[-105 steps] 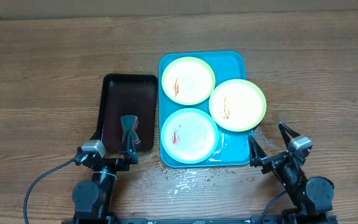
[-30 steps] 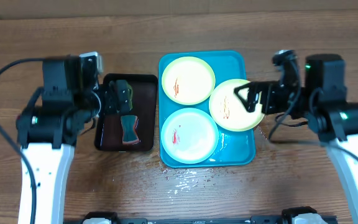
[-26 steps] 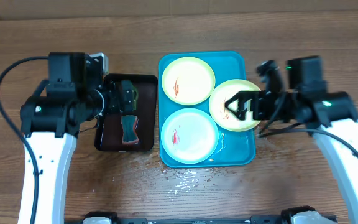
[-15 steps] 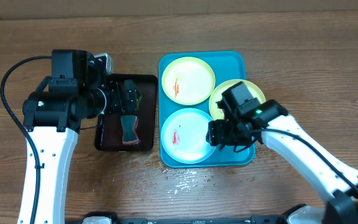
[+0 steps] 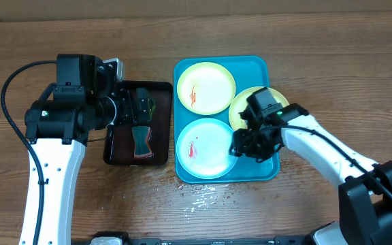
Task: Clean dirty plates on tray and stack at the side
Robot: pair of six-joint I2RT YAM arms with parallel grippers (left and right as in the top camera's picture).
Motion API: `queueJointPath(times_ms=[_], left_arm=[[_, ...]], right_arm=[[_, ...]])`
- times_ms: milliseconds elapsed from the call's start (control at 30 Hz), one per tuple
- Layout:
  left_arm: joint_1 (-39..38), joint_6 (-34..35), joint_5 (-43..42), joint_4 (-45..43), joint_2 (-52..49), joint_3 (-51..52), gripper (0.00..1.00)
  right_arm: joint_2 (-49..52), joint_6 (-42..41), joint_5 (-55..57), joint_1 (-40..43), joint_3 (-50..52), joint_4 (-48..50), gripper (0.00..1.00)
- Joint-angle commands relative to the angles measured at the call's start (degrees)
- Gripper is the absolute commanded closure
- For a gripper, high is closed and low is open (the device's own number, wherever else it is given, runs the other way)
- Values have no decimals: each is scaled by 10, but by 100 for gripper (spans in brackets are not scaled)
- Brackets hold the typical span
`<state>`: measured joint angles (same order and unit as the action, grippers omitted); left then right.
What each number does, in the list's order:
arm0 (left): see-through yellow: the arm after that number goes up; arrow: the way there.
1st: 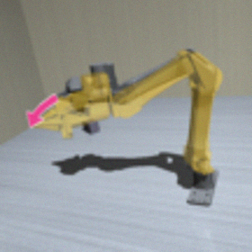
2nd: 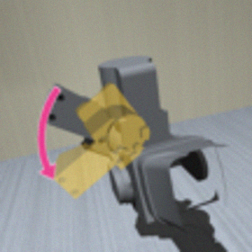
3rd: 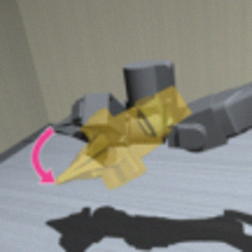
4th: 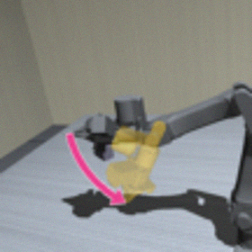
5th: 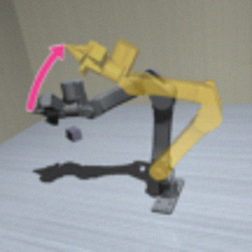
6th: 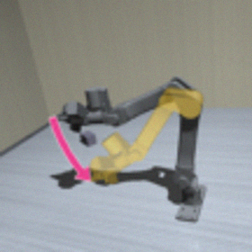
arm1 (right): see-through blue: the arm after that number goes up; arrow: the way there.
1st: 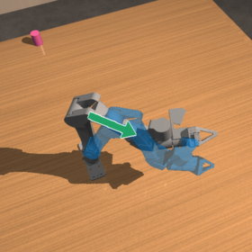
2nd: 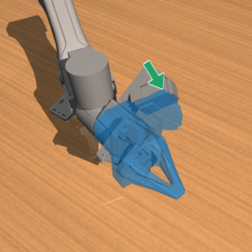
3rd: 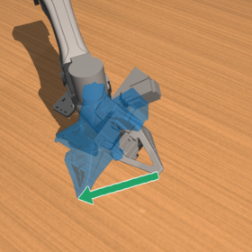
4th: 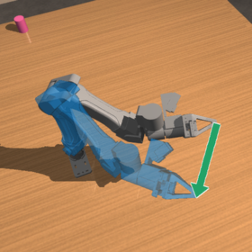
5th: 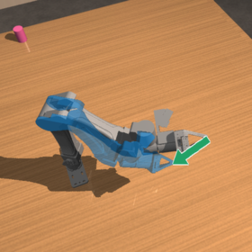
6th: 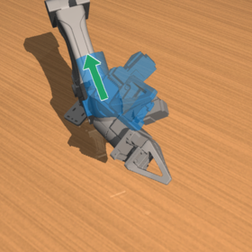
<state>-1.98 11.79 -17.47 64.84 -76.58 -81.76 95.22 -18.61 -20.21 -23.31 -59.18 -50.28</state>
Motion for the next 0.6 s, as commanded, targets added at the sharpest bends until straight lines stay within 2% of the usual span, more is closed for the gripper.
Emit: queueJointPath(times_ms=[0,167,333,400,567], left_arm=[[5,-11,-10,0,0,-12,0],[5,-11,-10,-1,0,-12,0],[5,-12,-10,2,0,-12,0],[5,-11,-10,2,0,-12,0],[5,-18,-2,5,0,-12,0]], right_arm=[[1,40,59,15,-5,11,46],[18,69,56,-16,12,74,50],[66,40,91,-52,22,93,67],[84,16,118,-54,23,94,72],[93,6,152,-49,22,111,92]])
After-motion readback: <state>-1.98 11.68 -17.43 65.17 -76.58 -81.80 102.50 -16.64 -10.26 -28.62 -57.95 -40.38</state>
